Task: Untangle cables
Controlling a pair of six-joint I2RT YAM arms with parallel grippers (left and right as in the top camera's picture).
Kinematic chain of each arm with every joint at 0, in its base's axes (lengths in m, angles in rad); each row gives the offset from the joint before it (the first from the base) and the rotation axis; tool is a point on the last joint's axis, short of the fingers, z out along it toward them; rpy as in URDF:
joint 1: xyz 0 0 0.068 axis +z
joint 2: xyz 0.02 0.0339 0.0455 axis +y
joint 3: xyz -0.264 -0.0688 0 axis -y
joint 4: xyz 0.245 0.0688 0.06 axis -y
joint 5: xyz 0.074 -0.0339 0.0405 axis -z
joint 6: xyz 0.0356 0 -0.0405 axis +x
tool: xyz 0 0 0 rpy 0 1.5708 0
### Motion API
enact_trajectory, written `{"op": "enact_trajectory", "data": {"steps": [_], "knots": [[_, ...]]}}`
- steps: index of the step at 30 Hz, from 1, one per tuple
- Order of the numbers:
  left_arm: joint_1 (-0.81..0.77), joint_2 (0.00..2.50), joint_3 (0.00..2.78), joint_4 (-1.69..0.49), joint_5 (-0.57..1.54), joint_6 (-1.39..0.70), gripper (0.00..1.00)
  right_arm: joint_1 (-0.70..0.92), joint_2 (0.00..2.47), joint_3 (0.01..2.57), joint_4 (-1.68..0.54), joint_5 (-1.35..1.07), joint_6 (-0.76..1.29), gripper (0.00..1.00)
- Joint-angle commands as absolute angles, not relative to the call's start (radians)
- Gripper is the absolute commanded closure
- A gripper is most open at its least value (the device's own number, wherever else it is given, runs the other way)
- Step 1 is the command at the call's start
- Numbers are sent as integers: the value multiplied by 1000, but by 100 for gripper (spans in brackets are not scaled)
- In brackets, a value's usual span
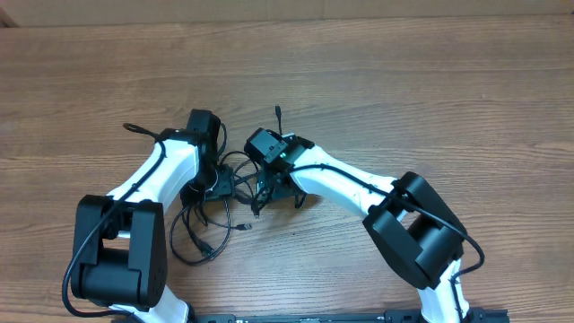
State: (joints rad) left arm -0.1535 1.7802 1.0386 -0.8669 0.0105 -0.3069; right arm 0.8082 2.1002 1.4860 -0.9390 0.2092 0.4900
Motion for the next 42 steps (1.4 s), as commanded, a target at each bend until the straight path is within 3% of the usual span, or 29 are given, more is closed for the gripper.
{"op": "enact_trajectory", "data": {"steps": [1,13,17,24,27,34,42], "knots": [[-150,1779,980,-850,-12,-292,31,763,2134,1518,-1046,329,483,0],[-150,1779,896,-731,-82,-316,29,573,2137,1399,-1096,340,491,0],[-150,1779,897,-731,-144,-317,23,502,2137,1345,-1080,340,490,0],[-151,1777,969,-735,181,-88,23,431,2137,1327,-1071,340,490,0],[-151,1758,1035,-779,215,-86,25,420,2137,1327,-1071,341,490,0],[-151,1645,1095,-827,249,-136,22,409,2137,1327,-1066,370,490,0],[-151,1665,1095,-975,-200,-426,9,409,2137,1327,-1052,371,498,0]]}}
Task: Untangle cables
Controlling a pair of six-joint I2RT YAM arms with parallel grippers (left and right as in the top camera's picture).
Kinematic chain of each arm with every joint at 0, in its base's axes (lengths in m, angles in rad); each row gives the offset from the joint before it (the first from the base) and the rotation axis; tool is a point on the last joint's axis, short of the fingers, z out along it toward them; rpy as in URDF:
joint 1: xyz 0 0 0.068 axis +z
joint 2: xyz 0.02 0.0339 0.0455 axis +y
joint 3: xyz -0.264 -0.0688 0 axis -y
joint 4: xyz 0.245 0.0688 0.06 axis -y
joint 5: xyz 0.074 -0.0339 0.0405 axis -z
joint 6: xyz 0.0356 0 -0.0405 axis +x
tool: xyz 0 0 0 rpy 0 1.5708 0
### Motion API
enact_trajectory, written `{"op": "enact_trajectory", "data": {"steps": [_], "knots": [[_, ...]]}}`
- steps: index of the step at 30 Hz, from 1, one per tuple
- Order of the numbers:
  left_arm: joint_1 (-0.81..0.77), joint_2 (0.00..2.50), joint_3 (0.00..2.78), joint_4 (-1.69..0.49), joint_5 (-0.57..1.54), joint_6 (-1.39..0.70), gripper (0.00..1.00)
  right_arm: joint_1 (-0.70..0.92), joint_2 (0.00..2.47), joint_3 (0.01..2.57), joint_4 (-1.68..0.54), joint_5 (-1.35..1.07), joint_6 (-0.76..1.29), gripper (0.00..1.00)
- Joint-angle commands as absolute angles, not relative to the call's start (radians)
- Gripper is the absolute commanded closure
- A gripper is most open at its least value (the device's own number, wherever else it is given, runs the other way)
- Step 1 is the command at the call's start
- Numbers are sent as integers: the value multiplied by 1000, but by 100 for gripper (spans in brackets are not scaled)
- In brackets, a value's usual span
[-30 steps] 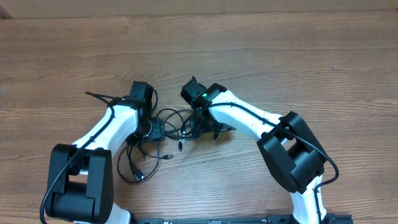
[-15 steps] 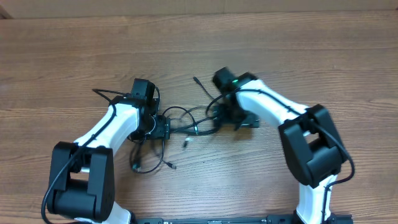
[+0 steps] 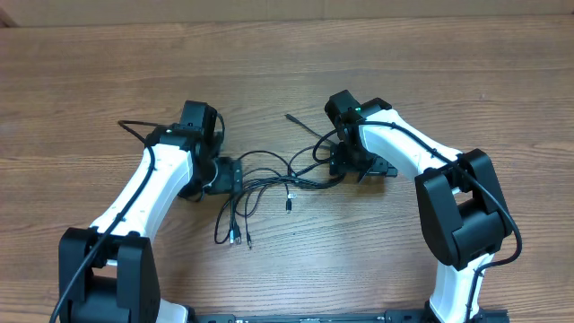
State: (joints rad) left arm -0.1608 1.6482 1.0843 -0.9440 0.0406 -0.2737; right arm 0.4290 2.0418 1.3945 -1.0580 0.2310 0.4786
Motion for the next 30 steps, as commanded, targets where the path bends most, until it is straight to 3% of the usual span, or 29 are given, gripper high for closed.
{"op": "enact_trajectory", "data": {"steps": [1,5,9,12,17,23,30], "knots": [[-151,1672,1095,-991,-248,-436,8,409,2137,1327,-1049,375,498,0],[-135,1676,1095,-1053,-455,-568,0,408,2137,1327,-1028,457,525,0],[-77,1675,1095,-1053,-464,-649,0,398,2137,1327,-1023,525,600,0],[-11,1675,1095,-1029,-357,-641,1,379,2137,1327,-1027,510,625,0],[63,1675,1095,-952,36,-306,1,351,2137,1327,-1023,268,558,0],[57,1674,1127,-975,224,-104,5,345,2137,1327,-1015,129,462,0],[55,1649,1385,-1051,238,-218,4,345,2137,1327,-1008,129,462,0]]}}
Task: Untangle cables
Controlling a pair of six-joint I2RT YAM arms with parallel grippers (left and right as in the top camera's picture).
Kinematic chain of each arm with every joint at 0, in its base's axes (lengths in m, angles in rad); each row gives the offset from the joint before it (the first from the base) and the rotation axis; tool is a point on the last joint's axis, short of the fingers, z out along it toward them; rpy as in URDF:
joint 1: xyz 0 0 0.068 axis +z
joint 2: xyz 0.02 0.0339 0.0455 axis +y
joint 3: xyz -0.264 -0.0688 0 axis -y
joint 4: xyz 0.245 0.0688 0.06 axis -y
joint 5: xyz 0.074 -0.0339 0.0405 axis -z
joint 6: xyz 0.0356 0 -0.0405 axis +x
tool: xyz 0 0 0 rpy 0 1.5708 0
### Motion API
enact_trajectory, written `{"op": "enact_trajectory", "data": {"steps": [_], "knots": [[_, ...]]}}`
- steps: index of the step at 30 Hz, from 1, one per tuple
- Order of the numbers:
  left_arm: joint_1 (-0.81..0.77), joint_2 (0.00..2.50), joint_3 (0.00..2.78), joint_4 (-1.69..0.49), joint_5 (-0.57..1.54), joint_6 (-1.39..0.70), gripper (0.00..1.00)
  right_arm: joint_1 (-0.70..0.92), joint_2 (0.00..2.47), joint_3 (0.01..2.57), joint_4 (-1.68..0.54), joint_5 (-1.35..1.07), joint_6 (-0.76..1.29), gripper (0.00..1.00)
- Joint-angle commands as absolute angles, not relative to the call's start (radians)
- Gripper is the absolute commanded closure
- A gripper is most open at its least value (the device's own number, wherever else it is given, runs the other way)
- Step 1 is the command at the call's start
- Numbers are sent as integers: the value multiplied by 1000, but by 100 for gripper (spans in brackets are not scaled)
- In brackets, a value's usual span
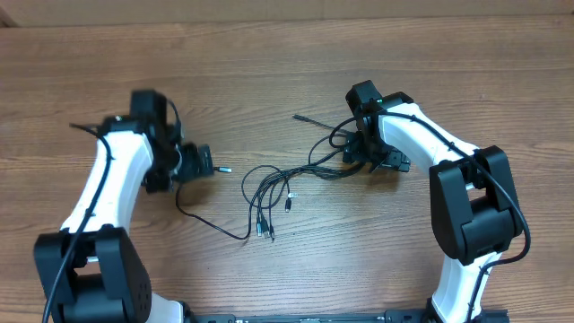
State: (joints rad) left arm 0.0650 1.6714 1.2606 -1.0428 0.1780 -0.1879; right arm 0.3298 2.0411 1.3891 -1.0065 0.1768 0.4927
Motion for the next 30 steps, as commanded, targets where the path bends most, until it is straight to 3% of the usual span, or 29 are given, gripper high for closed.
{"op": "enact_trajectory", "data": {"steps": [1,3,4,6,7,8,13,18,30], "knots": [[51,1646,1414,-1052,252,-238,5,345,2137,1327,-1007,129,462,0],[35,1643,1466,-1048,325,-269,14,345,2137,1327,-1000,129,462,0],[25,1643,1475,-1041,365,-270,25,345,2137,1327,-998,129,463,0],[-8,1645,1472,-1024,429,-270,55,345,2137,1327,-991,128,462,0],[-30,1648,1464,-1019,431,-270,65,345,2137,1327,-989,128,462,0],[-55,1652,1450,-1010,424,-270,68,345,2137,1327,-989,128,462,0],[-199,1676,1325,-894,311,-306,62,346,2137,1327,-993,-40,309,0],[-315,1715,1226,-781,214,-320,50,346,2137,1327,-1018,-183,181,0],[-342,1834,1225,-760,214,-330,41,347,2137,1327,-1061,-288,125,0]]}}
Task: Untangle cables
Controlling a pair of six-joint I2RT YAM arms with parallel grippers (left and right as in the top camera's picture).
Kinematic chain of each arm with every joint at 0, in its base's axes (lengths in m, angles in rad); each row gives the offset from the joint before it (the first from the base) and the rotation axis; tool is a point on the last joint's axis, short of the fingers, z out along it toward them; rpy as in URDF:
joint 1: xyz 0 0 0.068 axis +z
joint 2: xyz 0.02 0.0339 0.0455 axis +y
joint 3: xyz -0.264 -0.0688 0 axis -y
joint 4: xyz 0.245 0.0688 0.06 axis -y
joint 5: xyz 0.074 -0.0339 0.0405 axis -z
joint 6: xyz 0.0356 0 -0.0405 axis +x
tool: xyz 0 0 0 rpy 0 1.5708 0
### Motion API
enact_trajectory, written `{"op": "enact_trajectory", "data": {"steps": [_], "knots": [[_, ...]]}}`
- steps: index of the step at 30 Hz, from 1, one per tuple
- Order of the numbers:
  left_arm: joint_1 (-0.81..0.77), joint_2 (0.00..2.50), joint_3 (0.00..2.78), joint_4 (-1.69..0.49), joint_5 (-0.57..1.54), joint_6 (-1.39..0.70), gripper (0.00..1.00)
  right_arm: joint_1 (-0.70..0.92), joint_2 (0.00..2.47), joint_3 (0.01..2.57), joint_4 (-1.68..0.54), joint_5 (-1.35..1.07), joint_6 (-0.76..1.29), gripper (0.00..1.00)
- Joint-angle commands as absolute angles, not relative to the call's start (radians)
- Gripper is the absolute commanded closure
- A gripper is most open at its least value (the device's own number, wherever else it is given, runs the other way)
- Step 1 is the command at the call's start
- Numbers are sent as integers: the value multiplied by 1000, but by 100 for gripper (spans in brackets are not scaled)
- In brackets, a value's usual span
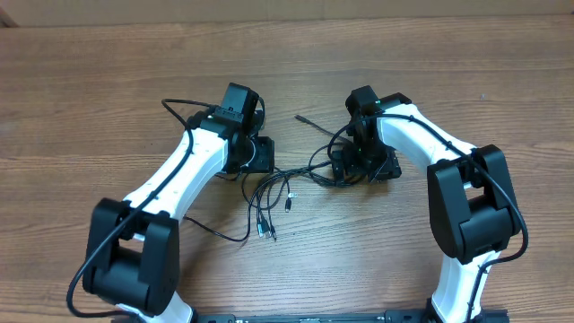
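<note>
Several thin black cables [269, 190] lie tangled on the wooden table between my two arms, their plug ends fanned out near the front [265, 230]. My left gripper [262, 156] hovers over the tangle's upper left edge; its fingers are hidden under the wrist. My right gripper [352, 169] sits at the tangle's right end, shut on a bunch of cable loops. One stiff cable end [302, 118] pokes out to the back. A single black cable [226, 235] lies apart, curving left under my left arm.
The wooden table [502, 72] stretches wide at the back and on both sides. My own white arms cross the front left and front right of the table. The dark base rail [314, 317] runs along the near edge.
My left gripper has moved from the far left back to the tangle's upper left edge. The single cable it had drawn out now lies loose on the table. The right gripper has barely shifted.
Both grippers were close together in a dense tangle at the centre. Then they stood apart with the cables stretched between them. Then the left gripper was far left with one cable drawn free. Now that cable lies apart and the left gripper is back at the tangle.
</note>
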State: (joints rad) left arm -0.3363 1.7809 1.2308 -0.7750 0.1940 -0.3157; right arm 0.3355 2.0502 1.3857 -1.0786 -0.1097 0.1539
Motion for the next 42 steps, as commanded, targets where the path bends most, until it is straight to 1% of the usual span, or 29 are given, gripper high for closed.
{"op": "enact_trajectory", "data": {"steps": [1,3,5,7,8,10,11,13,14,17,19,21,22,25,28,29,31,32,40,41,42], "knots": [[-344,1851,1225,-751,214,-330,39,347,2137,1326,-1061,-301,125,0],[-346,1884,1225,-726,214,-330,35,348,2137,1323,-1061,-309,126,0],[-348,1912,1225,-702,218,-330,33,353,2137,1314,-1061,-309,125,0],[-347,1935,1225,-691,235,-331,35,354,2137,1300,-1060,-309,125,0],[-348,1944,1225,-691,249,-330,41,354,2137,1292,-1058,-308,125,0],[-347,1956,1225,-699,299,-326,45,354,2137,1272,-1043,-308,125,0],[-347,1958,1225,-704,319,-311,45,354,2137,1264,-1036,-308,125,0],[-344,1953,1227,-712,349,-281,35,354,2137,1253,-1025,-305,125,0],[-340,1951,1233,-719,364,-262,34,354,2137,1251,-1020,-304,125,0],[-321,1948,1277,-783,441,-149,39,354,2137,1250,-1013,-304,125,0],[-308,1948,1312,-846,514,-72,40,354,2137,1250,-1008,-304,126,0],[-301,1948,1334,-894,544,-19,40,354,2137,1250,-1002,-304,126,0],[-301,1948,1335,-905,538,-7,39,354,2137,1250,-1000,-305,126,0],[-305,1953,1324,-921,504,4,31,354,2137,1250,-1000,-305,126,0],[-316,1958,1290,-886,417,-5,22,354,2137,1250,-999,-305,126,0],[-317,1958,1277,-870,389,-13,23,354,2137,1250,-1000,-305,126,0],[-317,1958,1251,-839,366,-23,34,354,2137,1250,-1000,-304,126,0],[-317,1958,1243,-836,373,-23,36,354,2137,1250,-1000,-304,126,0],[-336,1958,1161,-830,385,-22,39,354,2137,1250,-996,-304,126,0],[-338,1958,1151,-821,385,-22,44,354,2137,1250,-996,-305,126,0],[-340,1958,1144,-813,385,-22,51,354,2137,1250,-996,-304,126,0]]}}
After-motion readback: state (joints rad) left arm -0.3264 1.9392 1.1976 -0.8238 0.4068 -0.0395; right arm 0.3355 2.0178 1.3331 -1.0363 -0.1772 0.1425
